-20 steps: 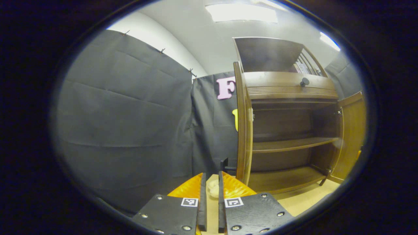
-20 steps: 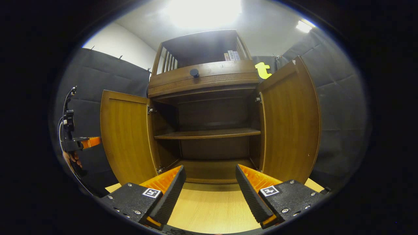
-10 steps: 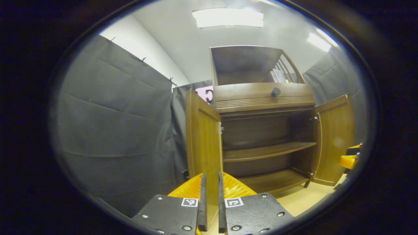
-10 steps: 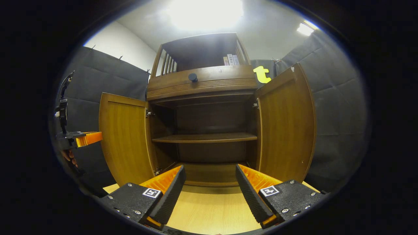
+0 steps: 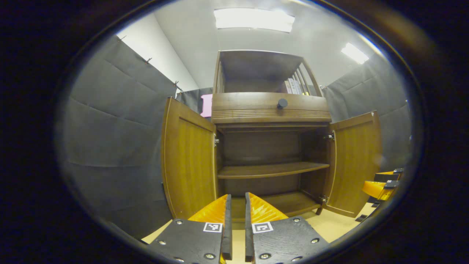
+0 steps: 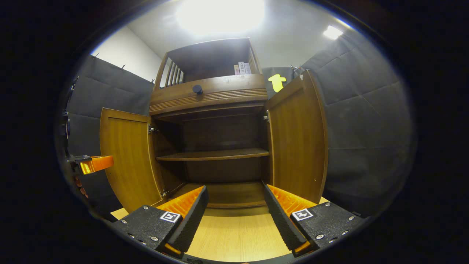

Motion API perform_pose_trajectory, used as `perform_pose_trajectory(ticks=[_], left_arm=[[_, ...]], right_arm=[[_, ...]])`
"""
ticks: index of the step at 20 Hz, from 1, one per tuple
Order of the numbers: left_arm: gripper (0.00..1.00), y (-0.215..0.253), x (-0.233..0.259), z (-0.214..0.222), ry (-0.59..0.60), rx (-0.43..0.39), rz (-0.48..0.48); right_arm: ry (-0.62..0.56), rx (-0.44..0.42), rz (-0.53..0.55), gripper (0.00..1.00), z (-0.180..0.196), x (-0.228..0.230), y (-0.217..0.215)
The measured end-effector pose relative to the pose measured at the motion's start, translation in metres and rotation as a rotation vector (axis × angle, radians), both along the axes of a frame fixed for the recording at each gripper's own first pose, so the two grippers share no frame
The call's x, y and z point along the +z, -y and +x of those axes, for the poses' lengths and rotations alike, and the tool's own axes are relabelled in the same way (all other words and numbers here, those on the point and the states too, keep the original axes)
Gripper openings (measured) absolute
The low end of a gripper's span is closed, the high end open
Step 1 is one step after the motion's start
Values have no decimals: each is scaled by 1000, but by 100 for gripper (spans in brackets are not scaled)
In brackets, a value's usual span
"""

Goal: Open the right door of the double-door shoe cabinet with the right hand, and open the left door with the left hand.

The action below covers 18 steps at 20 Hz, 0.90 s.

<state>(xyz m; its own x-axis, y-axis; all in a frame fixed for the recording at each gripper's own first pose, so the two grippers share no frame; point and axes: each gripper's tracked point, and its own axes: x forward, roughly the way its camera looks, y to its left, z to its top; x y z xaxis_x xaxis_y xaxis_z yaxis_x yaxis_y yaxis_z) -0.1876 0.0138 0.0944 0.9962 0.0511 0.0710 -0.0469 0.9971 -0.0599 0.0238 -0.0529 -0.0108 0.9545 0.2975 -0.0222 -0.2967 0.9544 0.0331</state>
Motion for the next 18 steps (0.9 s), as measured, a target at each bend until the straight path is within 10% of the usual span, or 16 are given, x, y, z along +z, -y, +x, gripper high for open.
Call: perform_pose_trajectory(ticks=[6, 13, 18], left_arm=[[14, 28, -4, 1, -7, -49, 19], [78, 37, -11, -2, -24, -71, 16], [100, 33, -12, -2, -20, -51, 10]], right_arm=[[24, -37, 0, 94, 3, 8, 7], [31, -42, -4, 94, 2, 8, 7], [28, -45, -4, 95, 2, 8, 8]])
